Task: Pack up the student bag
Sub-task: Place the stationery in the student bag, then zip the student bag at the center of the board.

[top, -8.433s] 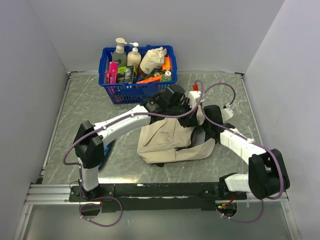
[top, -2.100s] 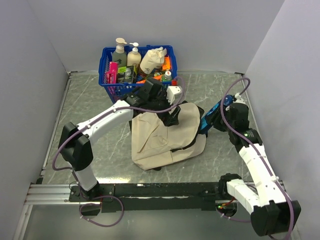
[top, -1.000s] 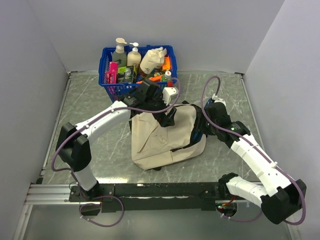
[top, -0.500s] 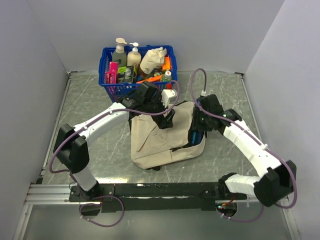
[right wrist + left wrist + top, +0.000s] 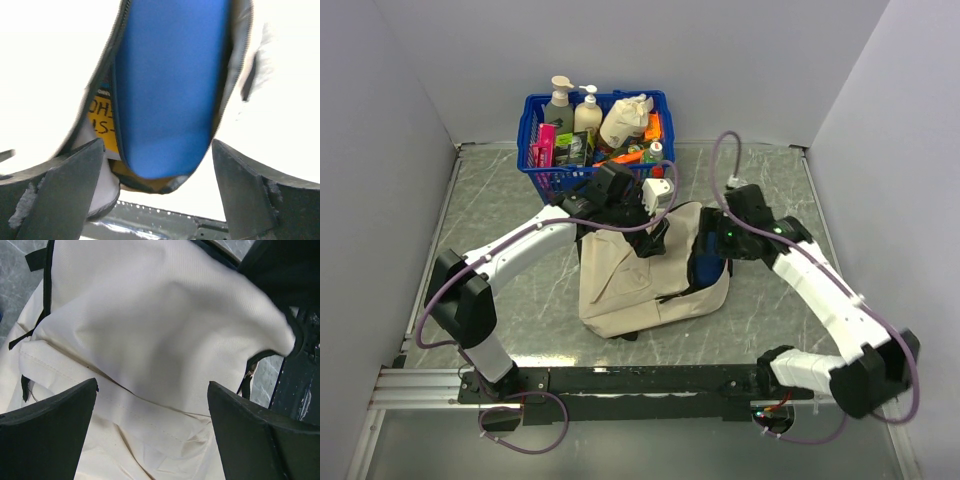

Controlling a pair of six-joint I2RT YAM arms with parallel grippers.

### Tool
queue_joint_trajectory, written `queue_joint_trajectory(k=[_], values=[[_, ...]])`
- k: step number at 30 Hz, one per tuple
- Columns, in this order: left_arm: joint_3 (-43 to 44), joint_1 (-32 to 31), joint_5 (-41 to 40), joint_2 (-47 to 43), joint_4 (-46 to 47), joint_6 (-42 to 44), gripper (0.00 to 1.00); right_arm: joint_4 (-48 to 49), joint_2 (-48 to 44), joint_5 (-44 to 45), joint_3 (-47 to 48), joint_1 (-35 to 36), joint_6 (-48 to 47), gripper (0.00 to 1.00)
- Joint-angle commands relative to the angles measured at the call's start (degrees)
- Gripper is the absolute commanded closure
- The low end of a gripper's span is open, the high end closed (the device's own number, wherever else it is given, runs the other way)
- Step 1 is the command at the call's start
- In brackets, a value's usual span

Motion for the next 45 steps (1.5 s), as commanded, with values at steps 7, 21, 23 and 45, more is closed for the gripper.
queue_joint_trajectory(k=[7, 21, 23, 45], values=[[1.8, -0.2, 1.8, -1.5, 0.6, 0.7, 0.04, 7.5, -6.7, 10.1, -2.3, -5.3, 1.7, 0.21], [3.8, -6.8, 1.7, 4.3, 1.6, 0.7, 0.04, 34.6, 7.4, 7.8, -5.5, -13.1, 5.3, 0.64], [5.9, -7.5, 1.5, 5.2, 1.9, 0.6, 0.04, 38.9, 8.6, 6.5, -7.6, -13.0, 6.5, 0.64], [9.8, -11.4, -1.3, 12.5, 12.6, -7.3, 0.04, 32.1, -3.0, -0.6, -22.8, -8.2, 15.1, 0.75]])
